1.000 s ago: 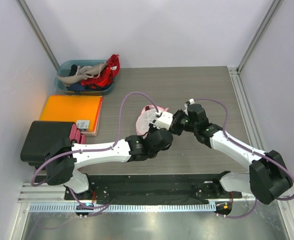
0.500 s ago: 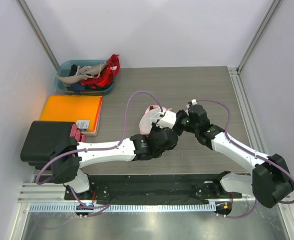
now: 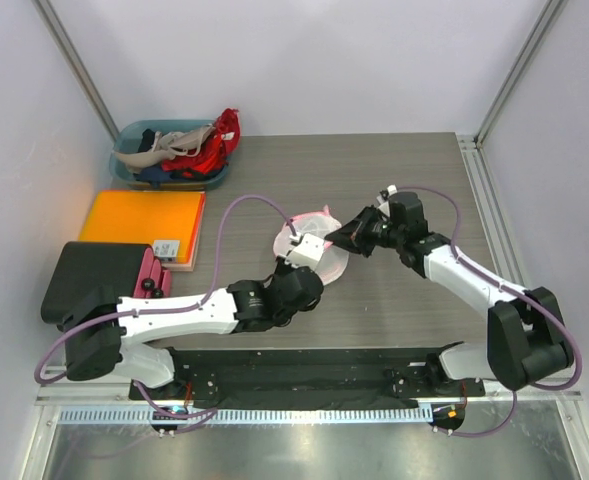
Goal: Place the bra in the laundry bag and zip it closed
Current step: Zip the zipper on the laundry bag.
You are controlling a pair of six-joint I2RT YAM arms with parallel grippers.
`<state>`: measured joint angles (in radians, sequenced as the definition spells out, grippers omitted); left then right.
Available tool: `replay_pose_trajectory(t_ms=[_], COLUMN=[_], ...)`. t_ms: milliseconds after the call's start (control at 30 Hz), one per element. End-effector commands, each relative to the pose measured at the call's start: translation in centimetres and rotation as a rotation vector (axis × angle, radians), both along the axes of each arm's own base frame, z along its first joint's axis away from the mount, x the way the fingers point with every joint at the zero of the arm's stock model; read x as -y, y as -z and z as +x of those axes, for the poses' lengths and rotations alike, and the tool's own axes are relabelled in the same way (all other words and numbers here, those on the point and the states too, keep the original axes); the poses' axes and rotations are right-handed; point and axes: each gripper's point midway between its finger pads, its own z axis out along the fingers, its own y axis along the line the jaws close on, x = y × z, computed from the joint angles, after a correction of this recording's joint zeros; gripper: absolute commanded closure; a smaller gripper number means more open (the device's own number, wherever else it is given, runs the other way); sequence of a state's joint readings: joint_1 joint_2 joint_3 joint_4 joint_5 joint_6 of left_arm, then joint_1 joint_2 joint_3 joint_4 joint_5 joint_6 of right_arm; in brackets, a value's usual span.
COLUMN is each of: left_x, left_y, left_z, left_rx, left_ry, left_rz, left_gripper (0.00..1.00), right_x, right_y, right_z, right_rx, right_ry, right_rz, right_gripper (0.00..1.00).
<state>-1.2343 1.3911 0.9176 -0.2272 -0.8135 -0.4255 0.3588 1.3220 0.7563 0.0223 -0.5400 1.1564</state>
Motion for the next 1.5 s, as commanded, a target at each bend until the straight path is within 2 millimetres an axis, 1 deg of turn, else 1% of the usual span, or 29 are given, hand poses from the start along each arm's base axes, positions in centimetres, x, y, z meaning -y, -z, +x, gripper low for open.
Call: replay_pose_trajectory(t_ms=[0, 67, 100, 133, 167, 233, 267, 300, 333, 367, 400, 433, 500, 533, 567, 600, 633, 667, 733, 767, 800, 833, 900, 933, 1000, 1167, 1233, 1367, 1467], left_x=[-3.7, -4.4, -4.3, -4.1, -3.5, -1.7, -0.7, 0.3, 0.8, 1.4, 2.3, 2.7, 3.8, 4.4, 5.0, 5.5, 6.1, 6.5, 7.4, 7.6, 7.8, 8.0, 8.0, 8.0, 8.0, 7.7, 7.6, 5.8, 3.9], left_y=[0.7, 0.8, 0.6, 0.3, -0.1, -1.4, -2.1, -3.1, -3.7, -4.5, -4.7, -4.8, -5.4, -4.6, -4.7, -4.8, -4.0, -4.2, -4.1, -4.1, -4.2, -4.3, -4.4, -4.6, -4.9, -5.3, -5.3, -4.4, -3.3], left_z=[-0.5, -0.8, -1.0, -1.1, -1.6, -2.1, -2.7, -2.8, -2.8, -2.8, -2.6, -2.5, -2.0, -1.8, -1.5, -1.2, -1.2, -1.0, -1.0, -1.0, -1.0, -0.9, -0.9, -0.9, -0.9, -1.3, -1.3, -1.0, -0.7], left_rx=[0.004, 0.0, -0.002, -0.003, -0.019, -0.02, -0.035, -0.024, -0.024, -0.023, -0.027, -0.028, -0.024, -0.04, -0.044, -0.045, -0.062, -0.064, -0.076, -0.077, -0.077, -0.077, -0.076, -0.077, -0.073, -0.079, -0.081, -0.076, -0.079], left_ry=[-0.035, -0.028, -0.017, -0.001, 0.046, 0.12, 0.177, 0.201, 0.216, 0.226, 0.24, 0.249, 0.252, 0.256, 0.261, 0.265, 0.274, 0.279, 0.295, 0.301, 0.308, 0.308, 0.31, 0.31, 0.31, 0.319, 0.317, 0.261, 0.203], left_rz=[0.087, 0.073, 0.061, 0.048, 0.009, -0.081, -0.134, -0.188, -0.218, -0.25, -0.267, -0.269, -0.283, -0.268, -0.273, -0.286, -0.276, -0.283, -0.288, -0.29, -0.29, -0.29, -0.287, -0.29, -0.298, -0.31, -0.305, -0.255, -0.201], left_gripper=[1.0, 1.0, 1.0, 1.0, 1.0, 1.0, 1.0, 1.0, 1.0, 1.0, 1.0, 1.0, 1.0, 1.0, 1.0, 1.0, 1.0, 1.0, 1.0, 1.0, 1.0, 1.0, 1.0, 1.0, 1.0, 1.0, 1.0, 1.0, 1.0], right_x=[1.0, 0.8, 0.3, -0.1, -0.6, -1.5, -1.7, -1.5, -1.3, -0.7, -0.6, 0.4, 1.3, 2.2, 3.0, 3.7, 4.3, 5.4, 4.9, 4.7, 4.5, 3.2, 2.5, 1.5, 0.9, -0.3, -0.1, 0.2, 0.2], right_y=[-3.3, -4.2, -3.5, -4.6, -3.9, -3.8, -3.3, -2.7, -2.8, -1.8, -1.2, -1.0, -0.3, 1.1, 0.3, 0.4, 0.9, 0.1, -0.4, -1.4, -1.1, -2.0, -1.8, -2.2, -1.3, -1.3, -1.1, -0.6, -0.2], right_z=[3.5, 4.2, 4.3, 4.9, 4.5, 4.5, 4.1, 4.2, 4.1, 3.4, 2.9, 2.9, 1.5, 0.8, 0.0, -0.4, -1.1, -1.7, -3.0, -3.6, -4.2, -4.6, -5.0, -5.2, -5.3, -4.8, -4.3, -3.4, -3.2], right_rx=[0.13, 0.177, 0.159, 0.194, 0.21, 0.225, 0.216, 0.239, 0.265, 0.23, 0.257, 0.267, 0.239, 0.216, 0.231, 0.227, 0.211, 0.223, 0.209, 0.227, 0.206, 0.218, 0.2, 0.205, 0.179, 0.186, 0.188, 0.199, 0.202], right_ry=[-0.019, -0.059, -0.103, -0.137, -0.198, -0.268, -0.29, -0.29, -0.289, -0.283, -0.303, -0.259, -0.251, -0.225, -0.203, -0.182, -0.165, -0.121, -0.111, -0.098, -0.089, -0.092, -0.084, -0.091, -0.105, -0.086, -0.064, -0.048, -0.086], right_rz=[0.039, 0.039, 0.038, 0.042, 0.004, -0.013, -0.032, -0.08, -0.116, -0.177, -0.244, -0.316, -0.367, -0.421, -0.433, -0.46, -0.484, -0.511, -0.455, -0.424, -0.399, -0.338, -0.304, -0.279, -0.287, -0.264, -0.281, -0.316, -0.316], right_gripper=[0.99, 0.99, 0.99, 0.99, 0.99, 0.96, 0.91, 0.83, 0.69, 0.62, 0.56, 0.46, 0.42, 0.37, 0.35, 0.34, 0.31, 0.29, 0.24, 0.24, 0.24, 0.25, 0.28, 0.29, 0.34, 0.41, 0.54, 0.87, 0.99])
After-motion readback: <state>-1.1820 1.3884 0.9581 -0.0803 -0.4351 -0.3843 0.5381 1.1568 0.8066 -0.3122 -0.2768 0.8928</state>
